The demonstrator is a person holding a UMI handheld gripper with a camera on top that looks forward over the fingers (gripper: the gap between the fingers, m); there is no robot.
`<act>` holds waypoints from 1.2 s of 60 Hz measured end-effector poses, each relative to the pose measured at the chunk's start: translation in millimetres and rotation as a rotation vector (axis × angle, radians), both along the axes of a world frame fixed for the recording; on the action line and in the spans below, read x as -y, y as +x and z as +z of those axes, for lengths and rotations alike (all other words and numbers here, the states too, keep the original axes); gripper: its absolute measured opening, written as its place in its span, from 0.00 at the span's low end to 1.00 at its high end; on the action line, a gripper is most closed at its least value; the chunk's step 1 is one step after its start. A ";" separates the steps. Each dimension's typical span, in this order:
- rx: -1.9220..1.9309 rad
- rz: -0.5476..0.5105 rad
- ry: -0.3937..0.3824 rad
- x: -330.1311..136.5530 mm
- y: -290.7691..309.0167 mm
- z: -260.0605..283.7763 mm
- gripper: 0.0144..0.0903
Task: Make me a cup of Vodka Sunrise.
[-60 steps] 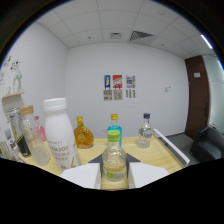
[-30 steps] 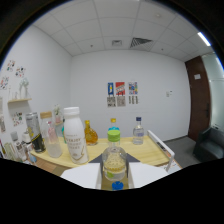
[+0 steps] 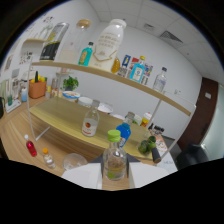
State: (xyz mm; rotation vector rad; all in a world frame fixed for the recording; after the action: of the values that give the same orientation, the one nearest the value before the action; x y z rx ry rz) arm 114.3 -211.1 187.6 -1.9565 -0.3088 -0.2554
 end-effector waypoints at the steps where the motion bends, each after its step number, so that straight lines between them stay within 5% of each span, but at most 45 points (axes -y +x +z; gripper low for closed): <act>1: 0.037 0.009 -0.005 -0.4 0.1 -3.1 0.27; 40: 1.401 0.453 -0.006 -19.1 3.3 -5.5 0.27; 58: 1.655 0.500 -0.024 -22.4 5.0 3.4 0.27; 72: 1.449 0.445 0.004 -19.2 -3.0 14.8 0.27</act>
State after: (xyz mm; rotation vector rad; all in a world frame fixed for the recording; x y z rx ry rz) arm 111.3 -192.0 202.4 -1.3076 -1.6106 -1.3342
